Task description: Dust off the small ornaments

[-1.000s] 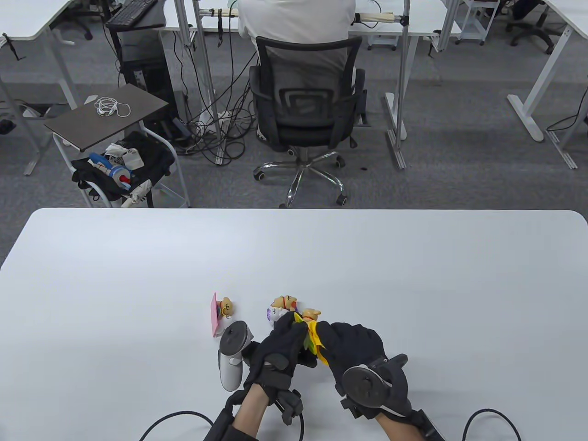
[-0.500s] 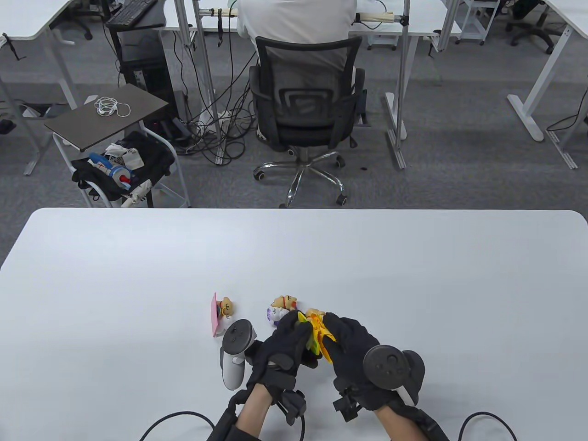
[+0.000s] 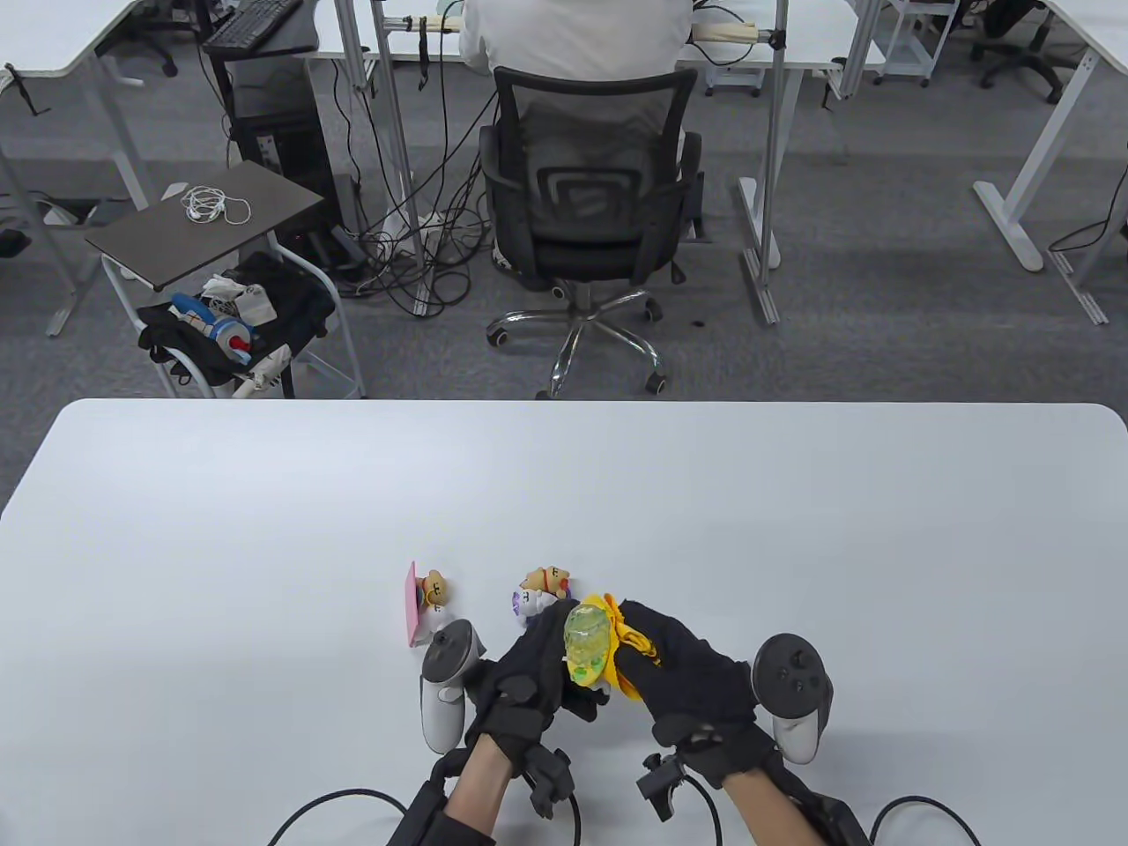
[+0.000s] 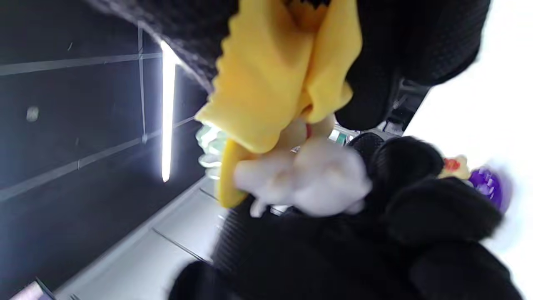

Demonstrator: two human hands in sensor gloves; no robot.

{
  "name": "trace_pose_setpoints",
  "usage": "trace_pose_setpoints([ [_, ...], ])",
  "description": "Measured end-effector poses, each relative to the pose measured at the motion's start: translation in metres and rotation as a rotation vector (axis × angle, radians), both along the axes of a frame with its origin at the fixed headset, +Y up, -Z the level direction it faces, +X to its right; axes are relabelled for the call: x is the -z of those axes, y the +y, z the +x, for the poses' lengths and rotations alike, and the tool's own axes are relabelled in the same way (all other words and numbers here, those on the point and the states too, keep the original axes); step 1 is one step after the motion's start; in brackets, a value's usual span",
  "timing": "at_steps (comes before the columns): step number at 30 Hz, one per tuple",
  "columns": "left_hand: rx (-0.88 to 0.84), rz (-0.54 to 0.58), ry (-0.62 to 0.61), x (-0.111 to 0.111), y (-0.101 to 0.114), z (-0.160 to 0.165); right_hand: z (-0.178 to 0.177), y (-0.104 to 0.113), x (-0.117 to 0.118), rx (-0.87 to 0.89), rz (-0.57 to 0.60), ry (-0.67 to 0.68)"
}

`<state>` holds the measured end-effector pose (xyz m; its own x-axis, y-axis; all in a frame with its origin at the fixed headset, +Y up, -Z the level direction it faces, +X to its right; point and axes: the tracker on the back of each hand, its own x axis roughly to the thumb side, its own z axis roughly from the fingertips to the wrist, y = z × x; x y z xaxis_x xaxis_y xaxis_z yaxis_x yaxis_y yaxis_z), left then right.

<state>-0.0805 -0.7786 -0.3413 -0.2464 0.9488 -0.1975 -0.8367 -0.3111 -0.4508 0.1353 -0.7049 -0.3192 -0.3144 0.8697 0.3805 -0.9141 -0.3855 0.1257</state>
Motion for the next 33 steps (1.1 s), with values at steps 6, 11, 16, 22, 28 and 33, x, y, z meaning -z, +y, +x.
trace_pose_setpoints([
  [6, -0.136, 0.013, 0.021, 0.002, 0.005, -0.002, -0.005, 0.017, -0.014, -0.326, 0.29, -0.161],
  [11, -0.127, -0.06, 0.079, 0.001, 0.001, -0.008, 0.001, 0.029, -0.023, -0.203, 0.408, -0.16],
  [16, -0.145, -0.092, 0.079, -0.001, 0.002, -0.001, -0.022, 0.02, -0.031, -0.423, 0.57, -0.16],
  [22, -0.196, -0.064, 0.205, -0.003, 0.011, -0.021, -0.016, 0.021, -0.021, -0.481, 0.518, -0.181],
  [28, -0.121, -0.052, 0.144, -0.002, 0.011, -0.009, -0.019, 0.02, -0.026, -0.329, 0.494, -0.099],
  [33, -0.178, -0.042, 0.168, -0.003, 0.016, -0.016, -0.011, 0.021, -0.019, -0.418, 0.467, -0.155],
])
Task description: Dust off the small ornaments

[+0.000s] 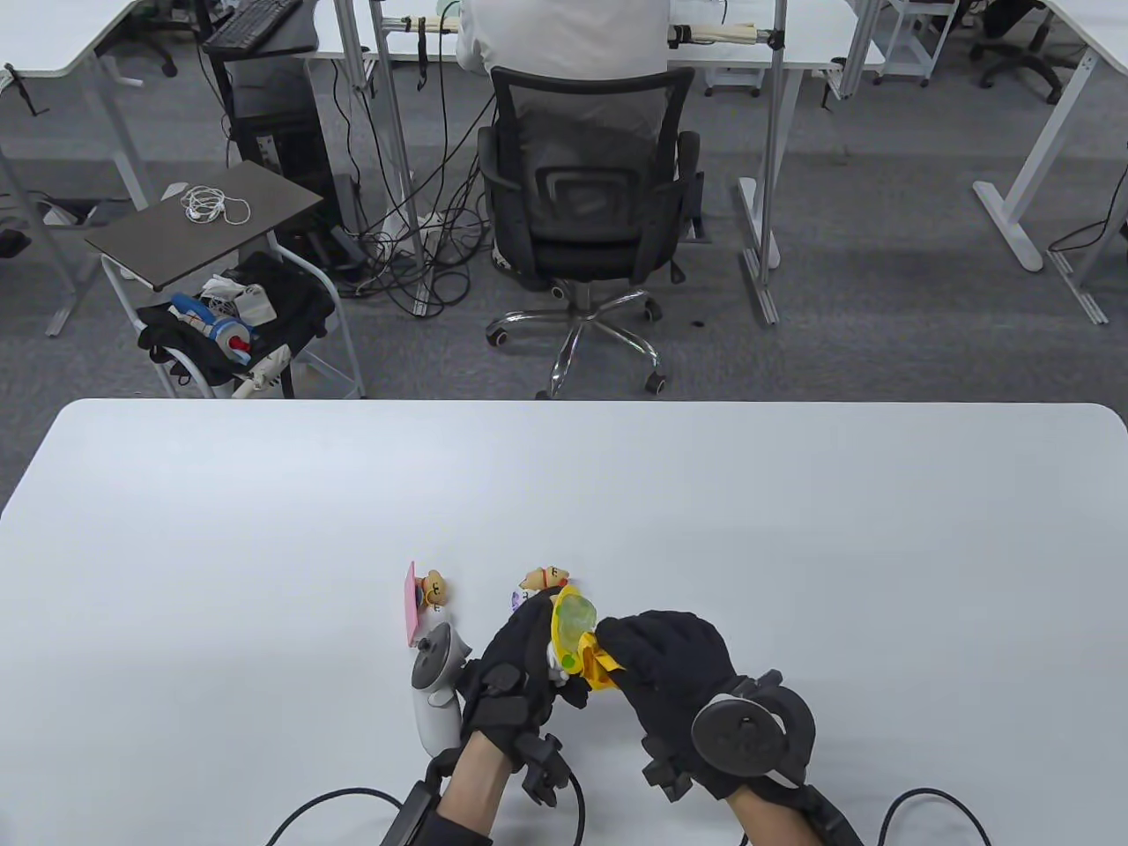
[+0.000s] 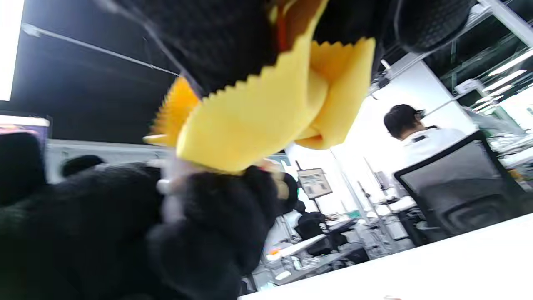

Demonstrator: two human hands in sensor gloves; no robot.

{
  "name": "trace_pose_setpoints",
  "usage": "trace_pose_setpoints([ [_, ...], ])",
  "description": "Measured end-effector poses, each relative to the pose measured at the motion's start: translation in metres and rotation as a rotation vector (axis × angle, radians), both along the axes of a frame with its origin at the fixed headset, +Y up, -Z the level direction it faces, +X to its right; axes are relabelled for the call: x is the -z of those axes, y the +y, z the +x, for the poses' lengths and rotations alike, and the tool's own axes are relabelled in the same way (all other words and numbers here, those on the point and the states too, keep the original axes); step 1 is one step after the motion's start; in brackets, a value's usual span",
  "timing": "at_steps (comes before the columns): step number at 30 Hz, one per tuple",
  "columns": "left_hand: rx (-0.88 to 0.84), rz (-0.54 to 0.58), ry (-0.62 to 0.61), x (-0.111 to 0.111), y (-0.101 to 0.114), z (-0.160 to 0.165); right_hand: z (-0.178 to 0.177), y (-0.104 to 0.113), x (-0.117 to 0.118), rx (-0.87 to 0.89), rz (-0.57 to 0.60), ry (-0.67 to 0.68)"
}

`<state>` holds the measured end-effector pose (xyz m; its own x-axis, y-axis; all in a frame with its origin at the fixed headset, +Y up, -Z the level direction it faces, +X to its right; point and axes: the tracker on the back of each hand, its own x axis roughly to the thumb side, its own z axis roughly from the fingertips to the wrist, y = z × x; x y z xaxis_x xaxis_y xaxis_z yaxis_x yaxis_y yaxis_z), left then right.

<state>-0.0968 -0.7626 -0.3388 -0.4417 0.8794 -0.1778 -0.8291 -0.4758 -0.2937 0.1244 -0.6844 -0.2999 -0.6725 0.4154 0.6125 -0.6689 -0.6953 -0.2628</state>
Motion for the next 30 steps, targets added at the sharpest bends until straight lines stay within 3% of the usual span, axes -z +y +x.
trace_pose_setpoints([
  [2, 0.081, 0.024, 0.028, 0.002, 0.001, -0.006, 0.009, 0.003, 0.001, 0.118, -0.002, -0.009],
  [5, 0.242, 0.042, 0.014, 0.005, -0.001, -0.005, 0.015, 0.006, 0.003, 0.324, -0.111, 0.1],
  [7, 0.305, 0.076, -0.026, 0.005, 0.001, 0.003, 0.009, 0.0, 0.006, 0.316, -0.214, 0.188],
  [9, 0.327, 0.128, -0.057, 0.006, 0.006, 0.012, 0.004, -0.009, 0.011, 0.218, -0.298, 0.19],
  [11, 0.33, 0.132, -0.037, 0.005, 0.007, 0.012, 0.007, -0.009, 0.015, 0.323, -0.292, 0.219],
  [13, 0.319, 0.152, -0.094, 0.006, 0.008, 0.013, 0.011, -0.01, 0.019, 0.311, -0.344, 0.22],
  [18, 0.425, 0.182, -0.091, 0.008, 0.006, 0.013, 0.023, -0.015, 0.026, 0.324, -0.327, 0.141],
  [20, 0.39, 0.157, -0.094, 0.009, 0.003, 0.013, 0.025, -0.013, 0.022, 0.342, -0.285, 0.169],
  [22, 0.31, 0.134, -0.106, 0.009, 0.0, 0.015, 0.017, -0.009, 0.019, 0.294, -0.332, 0.261],
  [26, 0.26, 0.154, -0.188, 0.007, 0.001, 0.021, 0.021, -0.005, 0.021, 0.319, -0.303, 0.207],
  [30, 0.457, 0.159, -0.18, 0.01, 0.004, 0.027, 0.048, -0.008, 0.027, 0.271, -0.205, -0.027],
])
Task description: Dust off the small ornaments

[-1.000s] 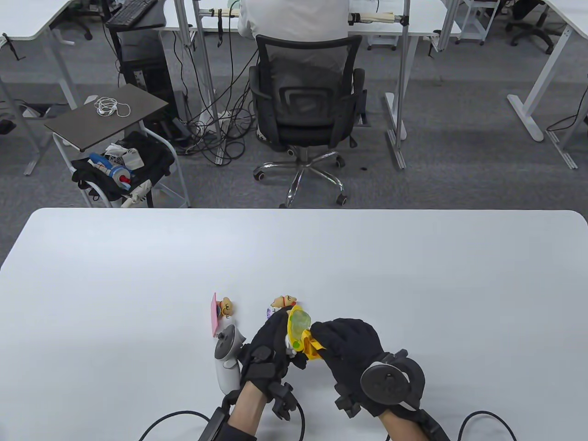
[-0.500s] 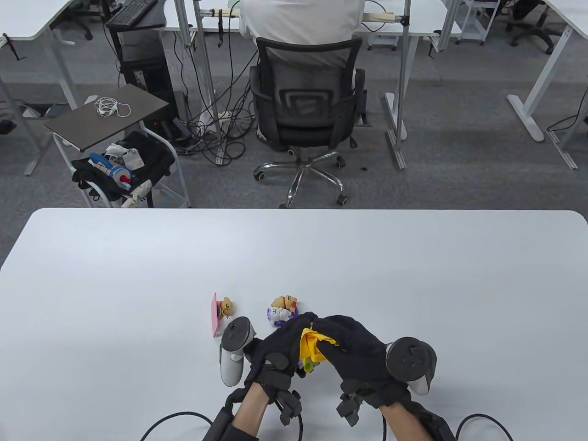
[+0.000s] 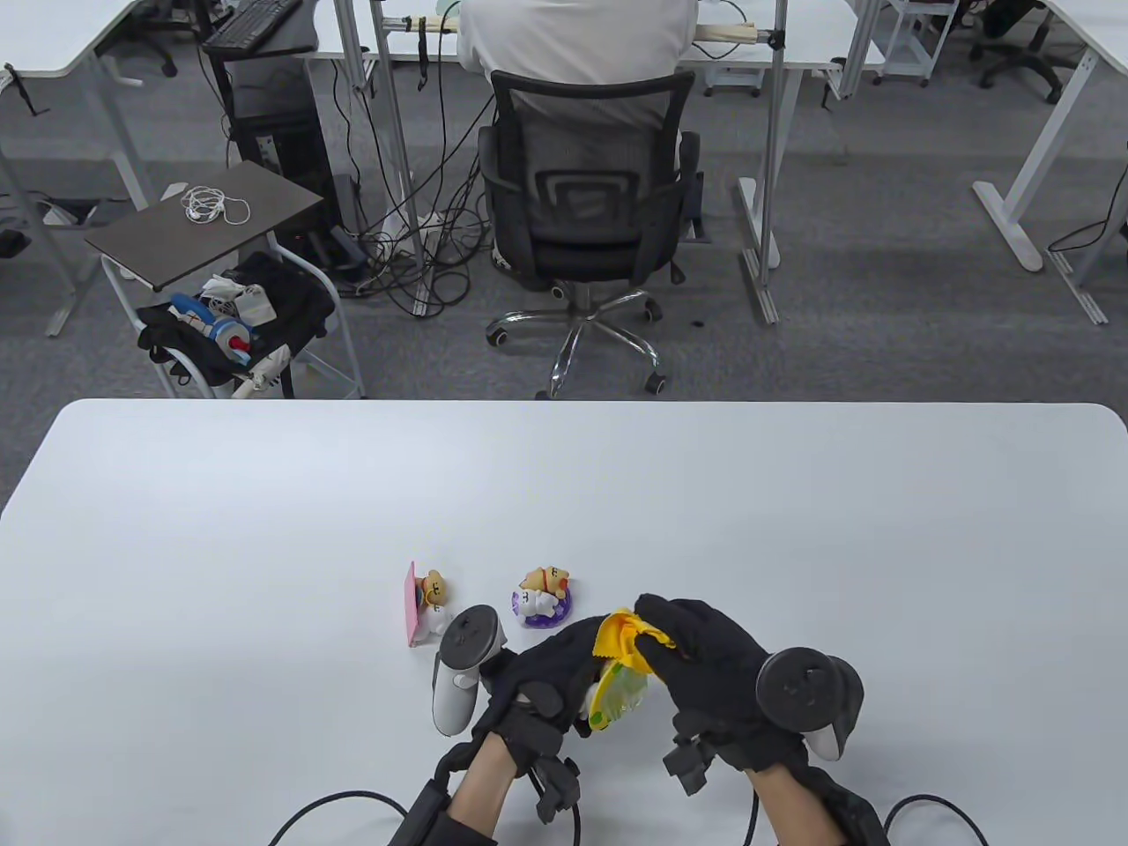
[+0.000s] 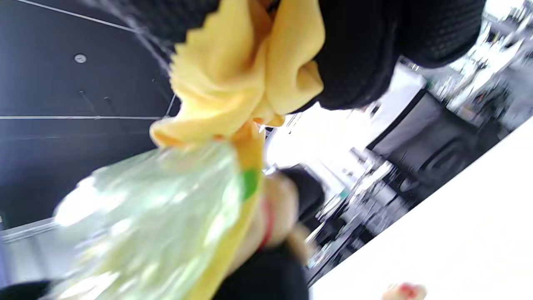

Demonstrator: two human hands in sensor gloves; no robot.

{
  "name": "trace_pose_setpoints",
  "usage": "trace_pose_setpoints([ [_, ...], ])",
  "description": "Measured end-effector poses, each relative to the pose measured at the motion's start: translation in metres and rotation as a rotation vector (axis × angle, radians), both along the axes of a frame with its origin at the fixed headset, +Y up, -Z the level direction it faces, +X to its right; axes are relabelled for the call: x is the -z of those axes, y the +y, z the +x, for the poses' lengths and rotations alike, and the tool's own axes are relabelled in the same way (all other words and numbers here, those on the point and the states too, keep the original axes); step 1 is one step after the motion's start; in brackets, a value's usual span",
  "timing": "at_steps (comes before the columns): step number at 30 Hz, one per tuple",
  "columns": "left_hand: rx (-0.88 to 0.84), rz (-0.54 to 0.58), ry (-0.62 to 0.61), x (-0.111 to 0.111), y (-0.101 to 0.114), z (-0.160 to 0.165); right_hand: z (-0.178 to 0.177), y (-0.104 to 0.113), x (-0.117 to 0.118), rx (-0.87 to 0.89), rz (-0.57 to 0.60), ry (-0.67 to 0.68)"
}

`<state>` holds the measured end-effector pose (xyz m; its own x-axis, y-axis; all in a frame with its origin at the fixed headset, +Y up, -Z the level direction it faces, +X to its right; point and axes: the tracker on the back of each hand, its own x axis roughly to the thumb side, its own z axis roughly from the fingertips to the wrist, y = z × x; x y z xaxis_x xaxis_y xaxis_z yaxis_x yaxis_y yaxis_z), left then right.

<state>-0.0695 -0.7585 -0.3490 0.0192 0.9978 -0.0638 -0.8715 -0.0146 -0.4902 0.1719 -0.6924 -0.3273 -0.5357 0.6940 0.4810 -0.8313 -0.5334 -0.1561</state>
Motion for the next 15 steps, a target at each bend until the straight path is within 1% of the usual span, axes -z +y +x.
trace_pose_setpoints([
  [1, 0.06, 0.002, 0.01, 0.002, -0.001, 0.002, 0.005, -0.002, 0.002, 0.031, -0.013, -0.023],
  [4, 0.404, 0.053, 0.049, 0.014, -0.007, 0.015, 0.019, -0.006, 0.008, 0.111, -0.066, -0.044],
  [5, 0.482, 0.069, 0.06, 0.018, -0.008, 0.02, 0.022, -0.006, 0.009, 0.118, -0.072, -0.052],
  [7, 0.693, 0.122, 0.052, 0.031, -0.011, 0.035, 0.029, -0.009, 0.011, 0.122, -0.096, -0.075],
  [10, 0.902, 0.181, 0.036, 0.045, -0.014, 0.054, 0.036, -0.015, 0.015, 0.141, -0.128, -0.085],
  [12, 0.993, 0.189, 0.01, 0.052, -0.018, 0.064, 0.041, -0.018, 0.018, 0.144, -0.144, -0.101],
  [15, 1.054, 0.179, -0.027, 0.057, -0.026, 0.073, 0.045, -0.021, 0.02, 0.15, -0.159, -0.106],
])
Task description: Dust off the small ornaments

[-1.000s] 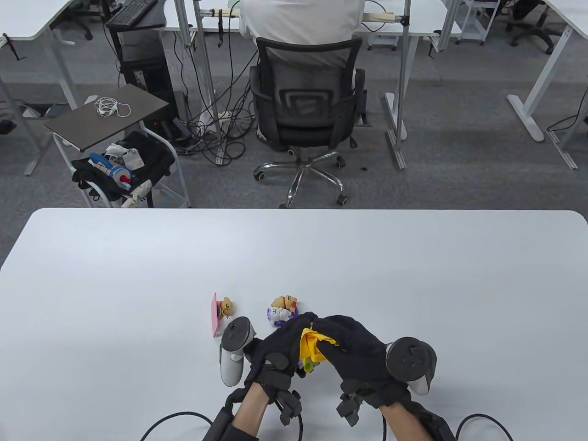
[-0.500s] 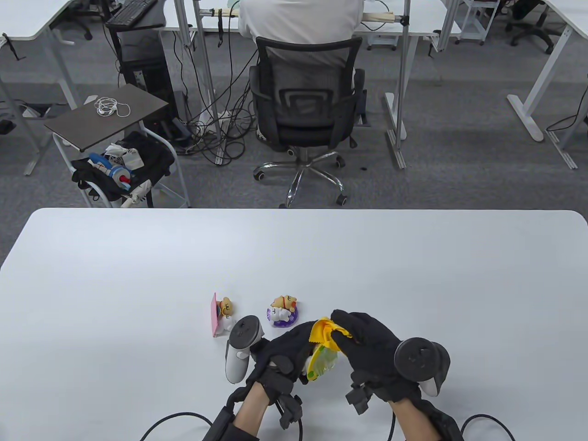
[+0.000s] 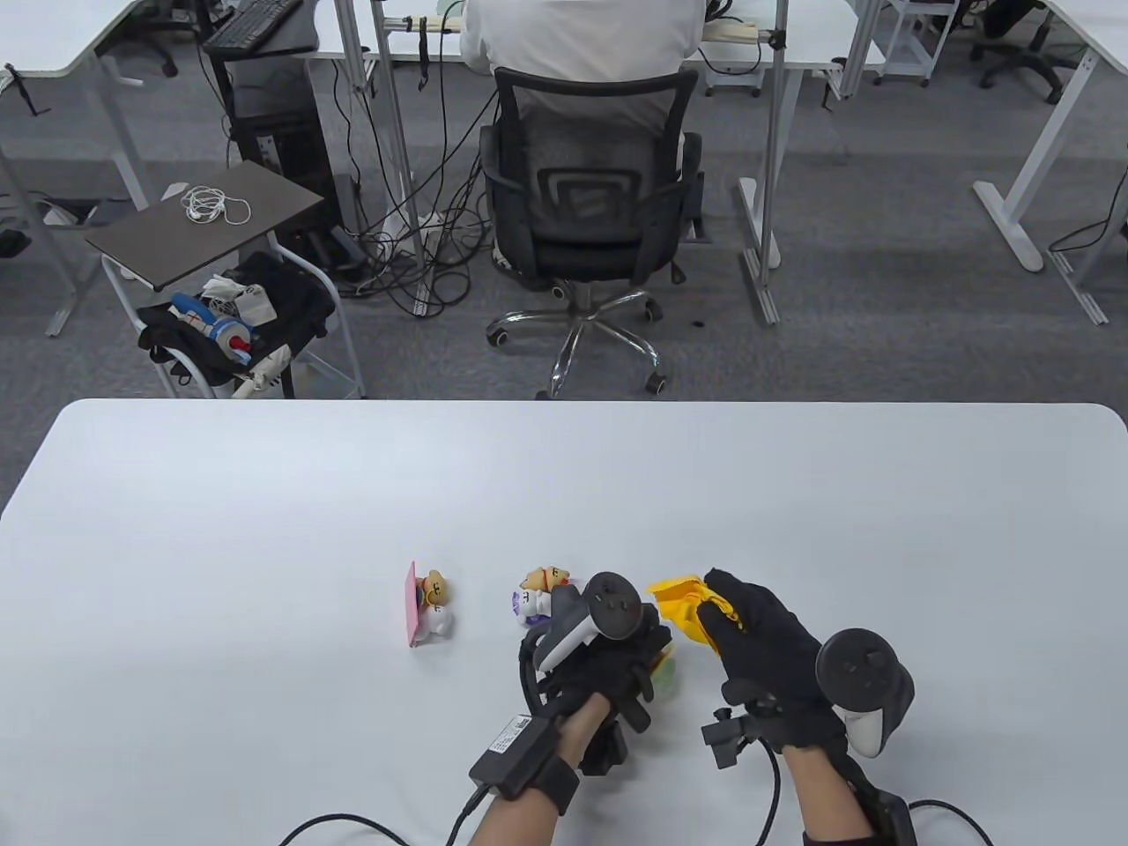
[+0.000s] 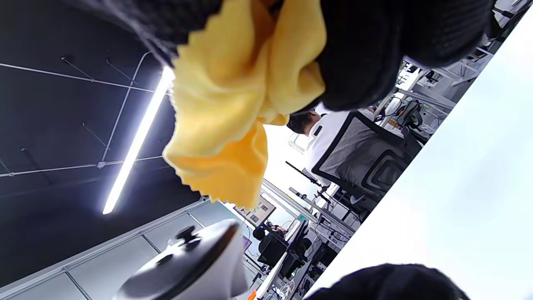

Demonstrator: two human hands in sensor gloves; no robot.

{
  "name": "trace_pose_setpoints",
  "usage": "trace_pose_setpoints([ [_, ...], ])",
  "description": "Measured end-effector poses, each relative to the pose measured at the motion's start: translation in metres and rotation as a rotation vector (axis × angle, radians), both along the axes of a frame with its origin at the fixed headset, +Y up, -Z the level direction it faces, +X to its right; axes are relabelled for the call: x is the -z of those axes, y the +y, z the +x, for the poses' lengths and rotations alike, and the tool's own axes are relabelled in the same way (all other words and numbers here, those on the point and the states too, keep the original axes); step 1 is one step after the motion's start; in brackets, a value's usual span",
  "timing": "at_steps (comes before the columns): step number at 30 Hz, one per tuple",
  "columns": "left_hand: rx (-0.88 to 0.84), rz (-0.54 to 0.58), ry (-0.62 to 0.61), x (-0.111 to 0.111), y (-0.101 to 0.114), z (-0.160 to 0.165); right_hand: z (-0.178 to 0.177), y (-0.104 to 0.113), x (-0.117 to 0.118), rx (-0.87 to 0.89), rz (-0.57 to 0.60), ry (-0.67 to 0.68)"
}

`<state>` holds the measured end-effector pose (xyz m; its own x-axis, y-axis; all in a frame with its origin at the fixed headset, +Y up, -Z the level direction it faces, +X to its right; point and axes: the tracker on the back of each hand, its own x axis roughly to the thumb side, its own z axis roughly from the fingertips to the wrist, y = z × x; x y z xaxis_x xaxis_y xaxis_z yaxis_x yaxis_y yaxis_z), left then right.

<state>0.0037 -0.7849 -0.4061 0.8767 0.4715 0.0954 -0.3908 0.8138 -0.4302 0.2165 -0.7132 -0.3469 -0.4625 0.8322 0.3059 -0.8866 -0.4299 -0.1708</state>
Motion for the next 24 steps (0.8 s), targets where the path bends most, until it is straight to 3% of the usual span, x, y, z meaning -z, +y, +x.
trace_pose_setpoints([
  [5, 0.042, -0.001, -0.002, 0.0, -0.005, 0.005, 0.001, -0.001, 0.001, 0.007, -0.004, 0.002],
  [8, 0.195, 0.087, 0.004, -0.001, -0.003, 0.004, 0.0, -0.002, 0.003, -0.008, -0.012, 0.007],
  [14, 0.178, 0.148, 0.041, -0.006, 0.005, -0.002, -0.001, -0.003, 0.002, -0.029, -0.013, 0.014],
  [19, 0.047, 0.251, 0.148, -0.01, 0.031, -0.036, -0.002, -0.003, 0.002, -0.04, -0.014, 0.013],
  [24, 0.038, 0.301, 0.314, 0.0, 0.049, -0.079, -0.004, -0.005, 0.003, -0.081, -0.028, -0.006],
])
